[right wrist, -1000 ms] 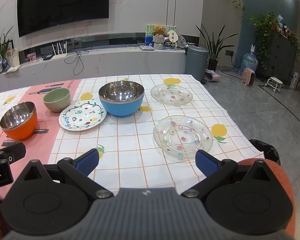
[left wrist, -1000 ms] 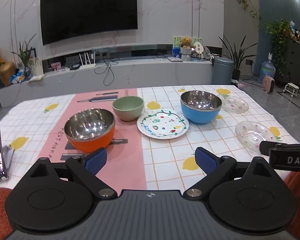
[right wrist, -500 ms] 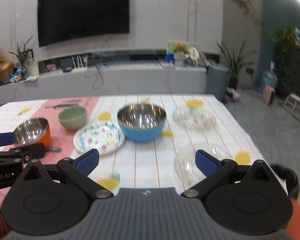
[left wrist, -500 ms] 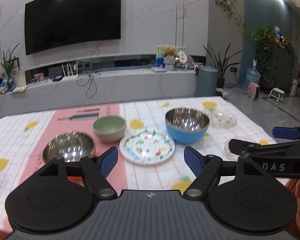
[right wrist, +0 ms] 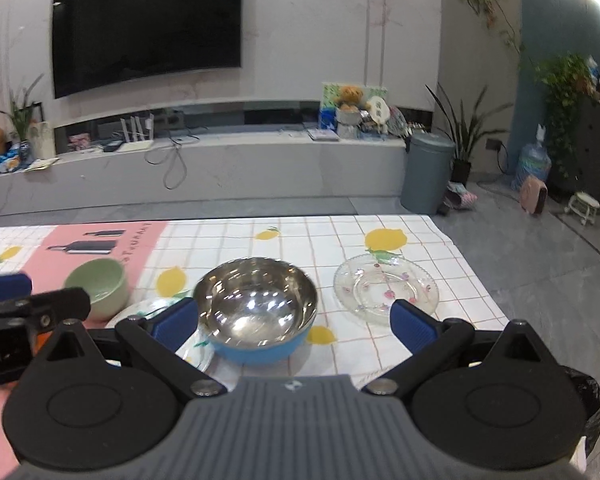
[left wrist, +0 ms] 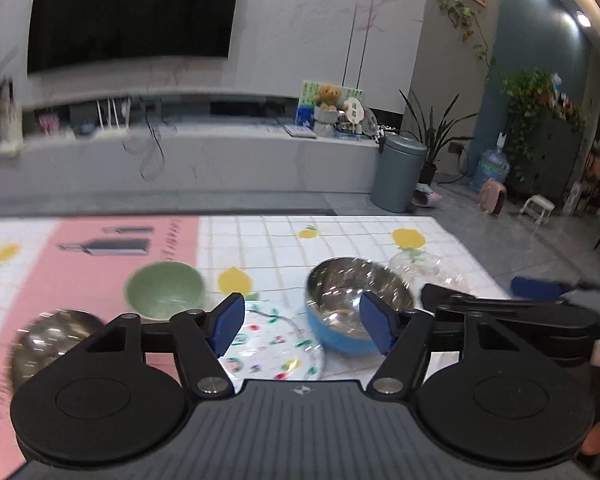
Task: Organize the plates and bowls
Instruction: 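Move both grippers to the blue bowl and close them on its rim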
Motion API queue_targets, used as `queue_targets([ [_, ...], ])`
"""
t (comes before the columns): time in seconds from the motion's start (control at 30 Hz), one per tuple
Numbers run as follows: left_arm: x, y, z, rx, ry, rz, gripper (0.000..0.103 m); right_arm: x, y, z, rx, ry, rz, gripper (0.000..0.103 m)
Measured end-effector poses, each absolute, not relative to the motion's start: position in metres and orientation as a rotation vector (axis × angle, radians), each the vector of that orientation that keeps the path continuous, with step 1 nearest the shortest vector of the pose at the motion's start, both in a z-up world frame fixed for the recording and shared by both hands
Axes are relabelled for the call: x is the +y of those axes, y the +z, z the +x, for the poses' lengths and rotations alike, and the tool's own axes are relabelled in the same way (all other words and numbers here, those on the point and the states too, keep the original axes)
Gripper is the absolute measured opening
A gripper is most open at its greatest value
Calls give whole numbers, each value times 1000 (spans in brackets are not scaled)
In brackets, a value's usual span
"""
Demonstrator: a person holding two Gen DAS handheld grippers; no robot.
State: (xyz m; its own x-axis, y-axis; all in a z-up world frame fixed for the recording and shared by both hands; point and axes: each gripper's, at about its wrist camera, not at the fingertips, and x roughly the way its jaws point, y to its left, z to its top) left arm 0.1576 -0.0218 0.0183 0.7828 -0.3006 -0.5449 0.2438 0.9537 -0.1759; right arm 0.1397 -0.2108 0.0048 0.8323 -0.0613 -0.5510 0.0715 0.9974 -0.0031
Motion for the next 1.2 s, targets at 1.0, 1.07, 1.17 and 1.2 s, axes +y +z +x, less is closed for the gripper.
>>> queue_targets([
  [1.0,-20,-58,269,875,-308,-395,64,-250,-78,254,956,-109,348,45],
  [1.07,-19,-60,271,877,-306,-402,59,-252,-81,255,972,-107,375,43],
  [1.17,-18,-62,272,868,-298,-407,56,-257,-85,257,988,-98,423,43],
  [1.2,-18,-63,273,868,-297,-407,54,-259,-87,258,991,-98,438,41],
])
